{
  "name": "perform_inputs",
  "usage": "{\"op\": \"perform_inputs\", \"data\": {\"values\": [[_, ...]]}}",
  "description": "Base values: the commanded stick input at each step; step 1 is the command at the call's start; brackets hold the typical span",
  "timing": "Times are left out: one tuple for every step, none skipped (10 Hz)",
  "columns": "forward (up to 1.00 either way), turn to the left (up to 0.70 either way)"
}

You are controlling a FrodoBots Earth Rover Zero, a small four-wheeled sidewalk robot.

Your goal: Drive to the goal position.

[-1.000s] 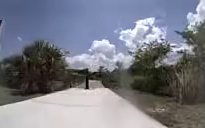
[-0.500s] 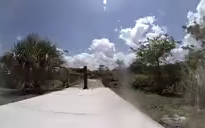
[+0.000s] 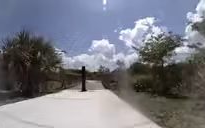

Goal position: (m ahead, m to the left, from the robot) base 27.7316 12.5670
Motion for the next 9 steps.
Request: {"op": "perform_inputs", "data": {"values": [[0.85, -0.01], [0.85, -0.01], [0.85, -0.01], [0.85, -0.01], [0.85, -0.01], [0.85, -0.01], [0.85, -0.01], [0.85, -0.01], [0.85, -0.01]]}}
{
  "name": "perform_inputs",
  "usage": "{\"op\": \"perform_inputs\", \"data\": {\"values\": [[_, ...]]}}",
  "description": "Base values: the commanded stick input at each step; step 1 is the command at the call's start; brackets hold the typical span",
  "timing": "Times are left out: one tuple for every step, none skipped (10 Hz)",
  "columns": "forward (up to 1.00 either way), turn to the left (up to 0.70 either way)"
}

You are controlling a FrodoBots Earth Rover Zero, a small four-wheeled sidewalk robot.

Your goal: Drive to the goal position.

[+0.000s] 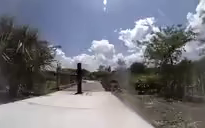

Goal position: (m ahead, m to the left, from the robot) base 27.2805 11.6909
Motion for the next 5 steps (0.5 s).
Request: {"op": "perform_inputs", "data": {"values": [[0.85, -0.01], [0.85, -0.01], [0.85, -0.01], [0.85, -0.01], [0.85, -0.01]]}}
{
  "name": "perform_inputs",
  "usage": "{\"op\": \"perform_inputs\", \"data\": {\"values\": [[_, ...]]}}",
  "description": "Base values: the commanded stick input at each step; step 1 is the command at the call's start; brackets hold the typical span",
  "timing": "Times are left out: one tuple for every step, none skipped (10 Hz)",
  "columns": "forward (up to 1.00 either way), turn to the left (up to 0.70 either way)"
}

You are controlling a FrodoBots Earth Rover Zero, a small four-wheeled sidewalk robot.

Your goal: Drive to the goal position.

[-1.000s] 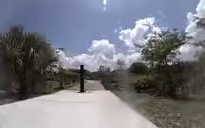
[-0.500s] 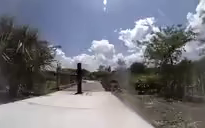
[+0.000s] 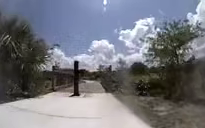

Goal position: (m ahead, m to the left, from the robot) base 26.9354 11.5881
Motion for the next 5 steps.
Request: {"op": "perform_inputs", "data": {"values": [[0.85, -0.01], [0.85, -0.01], [0.85, -0.01], [0.85, -0.01], [0.85, 0.32]]}}
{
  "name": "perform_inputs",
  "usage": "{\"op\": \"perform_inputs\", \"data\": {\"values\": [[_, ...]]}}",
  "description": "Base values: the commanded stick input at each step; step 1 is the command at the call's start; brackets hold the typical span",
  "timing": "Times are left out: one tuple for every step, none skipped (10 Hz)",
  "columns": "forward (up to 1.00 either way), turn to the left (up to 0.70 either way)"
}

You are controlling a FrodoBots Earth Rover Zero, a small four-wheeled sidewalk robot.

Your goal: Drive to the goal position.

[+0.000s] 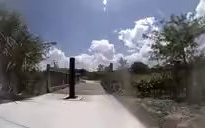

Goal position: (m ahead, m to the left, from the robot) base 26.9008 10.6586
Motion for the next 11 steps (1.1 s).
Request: {"op": "perform_inputs", "data": {"values": [[0.85, 0.17], [0.85, -0.01], [0.85, -0.01], [0.85, -0.01], [0.85, -0.01], [0.85, -0.01], [0.85, -0.01], [0.85, -0.01], [0.85, -0.01], [0.85, -0.01], [0.85, -0.01]]}}
